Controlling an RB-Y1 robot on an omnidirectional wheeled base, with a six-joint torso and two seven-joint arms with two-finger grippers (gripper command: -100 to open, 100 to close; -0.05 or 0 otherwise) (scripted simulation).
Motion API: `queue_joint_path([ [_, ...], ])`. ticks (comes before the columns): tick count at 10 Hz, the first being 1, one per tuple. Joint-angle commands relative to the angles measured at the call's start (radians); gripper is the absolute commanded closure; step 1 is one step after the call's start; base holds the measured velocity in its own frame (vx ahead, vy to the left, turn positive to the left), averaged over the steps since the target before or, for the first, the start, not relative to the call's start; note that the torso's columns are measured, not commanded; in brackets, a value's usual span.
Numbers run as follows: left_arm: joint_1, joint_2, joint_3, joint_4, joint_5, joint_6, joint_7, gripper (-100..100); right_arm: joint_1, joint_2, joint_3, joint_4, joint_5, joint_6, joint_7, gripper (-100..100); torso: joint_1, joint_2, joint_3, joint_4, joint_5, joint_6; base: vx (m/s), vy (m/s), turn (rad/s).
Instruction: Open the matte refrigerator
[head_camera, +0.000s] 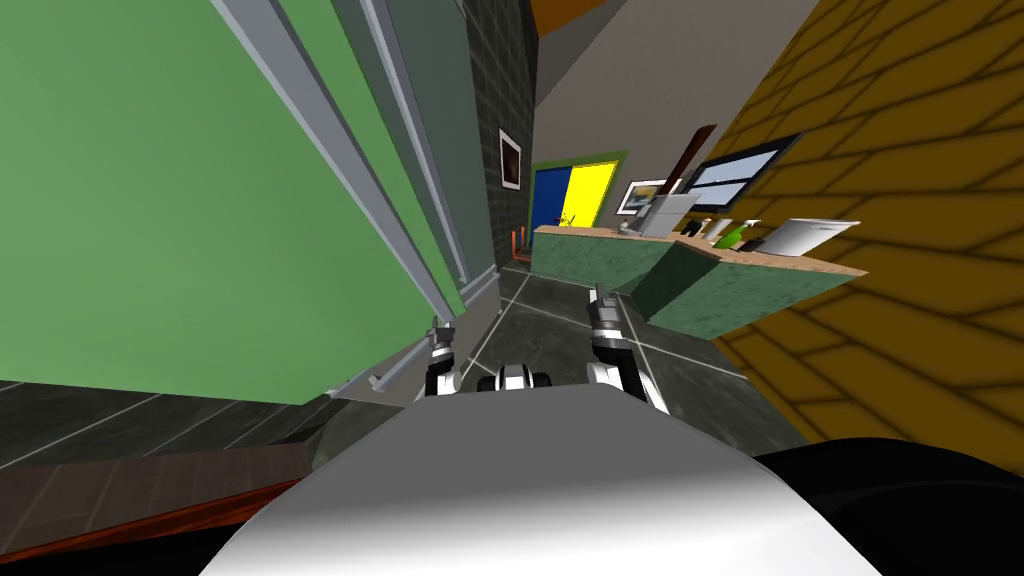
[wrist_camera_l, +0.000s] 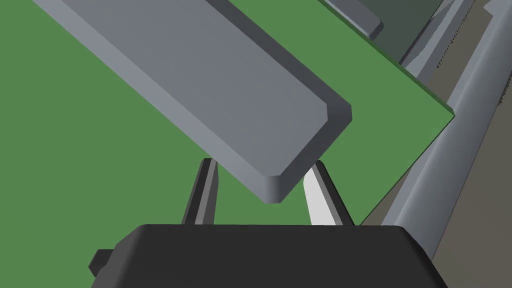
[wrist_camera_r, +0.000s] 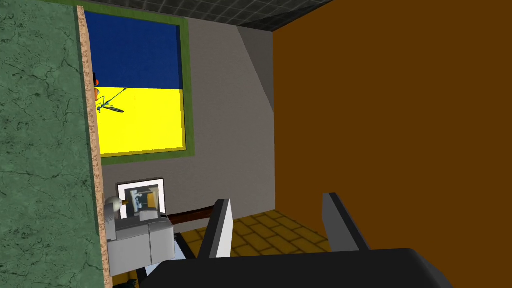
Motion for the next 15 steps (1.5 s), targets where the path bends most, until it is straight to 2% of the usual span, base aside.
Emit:
queue_joint_path([
  [1, 0.005, 0.020, -0.035, -0.015, -0.013, 0.000, 0.026, 100, 0.000, 0.000, 0.000, 0.000, 0.000, 0.000, 0.000, 0, 0.001, 0.004, 0.002, -0.001, 0.002, 0.005, -0.214, 0.087, -0.132],
  [6, 0.019, 0.072, -0.122, -0.051, -0.045, 0.000, 0.090, 100, 0.000, 0.000, 0.000, 0.000, 0.000, 0.000, 0.000, 0, 0.001, 0.012, 0.007, 0.002, 0.001, -0.001, -0.210, 0.078, -0.137],
  [9, 0.027, 0.102, -0.174, -0.073, -0.064, 0.000, 0.129, 100, 0.000, 0.000, 0.000, 0.000, 0.000, 0.000, 0.000, 0, -0.003, 0.008, 0.004, 0.002, 0.000, 0.003, -0.221, 0.069, -0.118],
  [10, 0.024, 0.092, -0.160, -0.052, -0.059, 0.003, 0.116, 100, 0.000, 0.000, 0.000, 0.000, 0.000, 0.000, 0.000, 0, -0.004, 0.008, 0.005, 0.003, 0.000, 0.005, -0.108, 0.042, -0.044],
  [11, -0.007, 0.088, -0.181, -0.020, -0.063, 0.006, 0.124, 100, 0.000, 0.000, 0.000, 0.000, 0.000, 0.000, 0.000, 0, -0.003, 0.001, 0.001, 0.002, -0.001, 0.001, -0.120, 0.088, -0.101],
  [13, -0.068, 0.080, -0.211, 0.038, -0.068, 0.003, 0.134, 100, 0.000, 0.000, 0.000, 0.000, 0.000, 0.000, 0.000, 0, 0.006, 0.005, 0.002, -0.001, 0.004, 0.004, -0.218, 0.200, -0.192],
  [14, -0.077, 0.080, -0.211, 0.038, -0.068, 0.003, 0.134, 100, 0.000, 0.000, 0.000, 0.000, 0.000, 0.000, 0.000, 0, 0.006, 0.006, 0.004, -0.001, 0.005, 0.002, -0.173, 0.157, -0.108],
  [15, -0.112, 0.076, -0.226, 0.068, -0.071, 0.002, 0.140, 100, 0.000, 0.000, 0.000, 0.000, 0.000, 0.000, 0.000, 0, 0.004, 0.006, 0.003, 0.001, 0.002, -0.003, -0.224, 0.113, -0.089],
])
